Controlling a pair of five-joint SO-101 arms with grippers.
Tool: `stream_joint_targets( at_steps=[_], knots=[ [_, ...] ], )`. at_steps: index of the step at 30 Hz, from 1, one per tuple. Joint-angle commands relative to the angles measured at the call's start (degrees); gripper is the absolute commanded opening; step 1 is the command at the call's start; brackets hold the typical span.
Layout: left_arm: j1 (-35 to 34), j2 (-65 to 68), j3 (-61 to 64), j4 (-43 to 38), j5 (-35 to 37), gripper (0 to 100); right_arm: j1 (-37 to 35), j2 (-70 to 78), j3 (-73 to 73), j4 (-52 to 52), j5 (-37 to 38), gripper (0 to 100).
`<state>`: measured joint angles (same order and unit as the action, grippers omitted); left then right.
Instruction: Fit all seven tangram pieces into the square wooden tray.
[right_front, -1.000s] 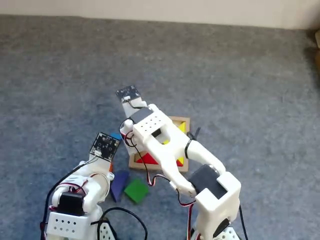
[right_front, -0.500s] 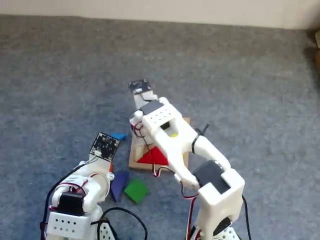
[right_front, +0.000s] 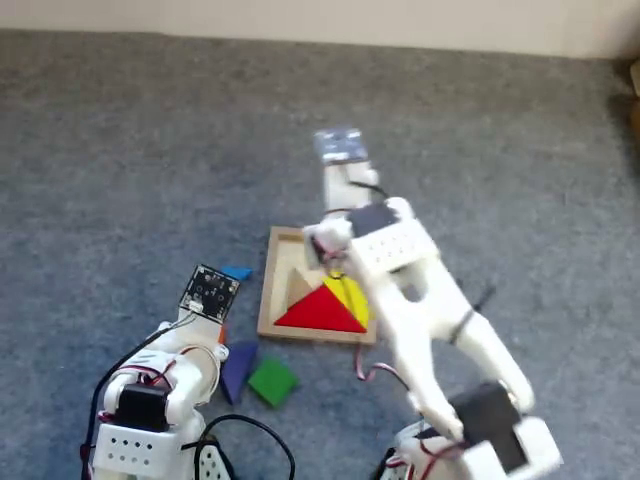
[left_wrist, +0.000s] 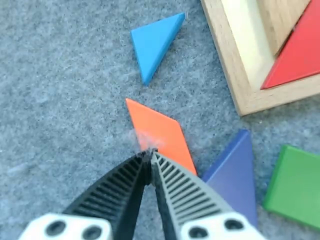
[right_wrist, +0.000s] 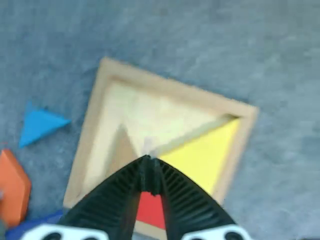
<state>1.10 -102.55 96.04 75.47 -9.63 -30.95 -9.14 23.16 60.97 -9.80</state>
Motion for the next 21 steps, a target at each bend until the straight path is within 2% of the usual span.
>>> stream_joint_targets(
  at_steps=[1, 10, 21],
  knots=[
    [-0.66, -1.8, 1.1, 0.18, -0.44, 0, 6.37, -11.56, 1.8, -1.45, 0.62, 0.5],
    [-0.66, -1.8, 1.1, 0.18, -0.44, 0, 12.88, -26.59, 4.88, -1.19, 0.62, 0.5],
    [-0.66, -1.8, 1.1, 0.18, -0.44, 0, 13.49, -39.34, 15.08, -0.66, 1.41, 0.5]
  ],
)
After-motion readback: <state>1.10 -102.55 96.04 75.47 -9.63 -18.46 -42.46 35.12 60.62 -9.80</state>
